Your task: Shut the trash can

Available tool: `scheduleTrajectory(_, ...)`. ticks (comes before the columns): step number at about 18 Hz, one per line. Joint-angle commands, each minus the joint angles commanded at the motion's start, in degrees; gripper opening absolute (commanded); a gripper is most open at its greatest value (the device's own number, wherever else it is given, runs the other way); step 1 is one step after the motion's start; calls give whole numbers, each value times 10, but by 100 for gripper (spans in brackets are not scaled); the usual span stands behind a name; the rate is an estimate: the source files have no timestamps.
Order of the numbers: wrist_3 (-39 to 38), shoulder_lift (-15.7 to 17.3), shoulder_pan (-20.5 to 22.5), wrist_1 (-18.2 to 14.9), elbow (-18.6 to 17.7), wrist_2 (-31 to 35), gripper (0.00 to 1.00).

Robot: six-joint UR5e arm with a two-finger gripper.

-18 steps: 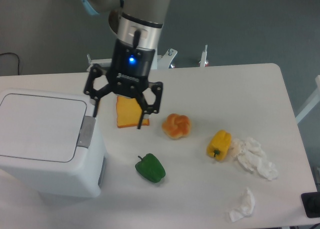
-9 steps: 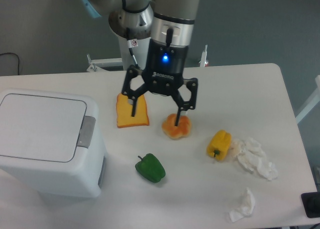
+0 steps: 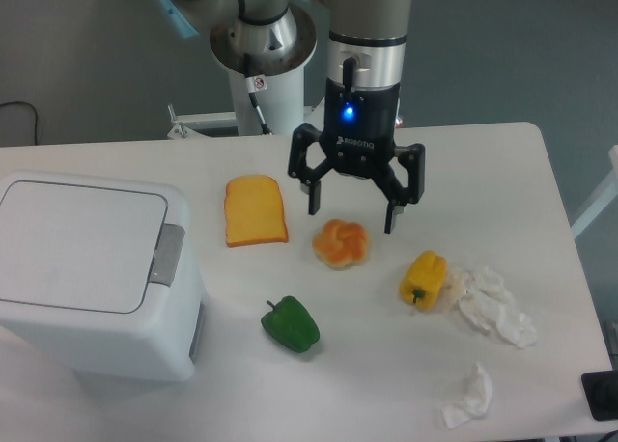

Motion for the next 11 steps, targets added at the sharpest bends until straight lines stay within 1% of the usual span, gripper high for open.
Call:
scheduleTrajectory(4,90,13,24,-11,-17,33,100)
scheduleTrajectory(7,146,26,53,-17,-32,39,100)
scheduleTrajectory(9,182,30,69,-17,-36,39,100)
scheduleTrajectory(11,200,31,81,-17,-37,41,100)
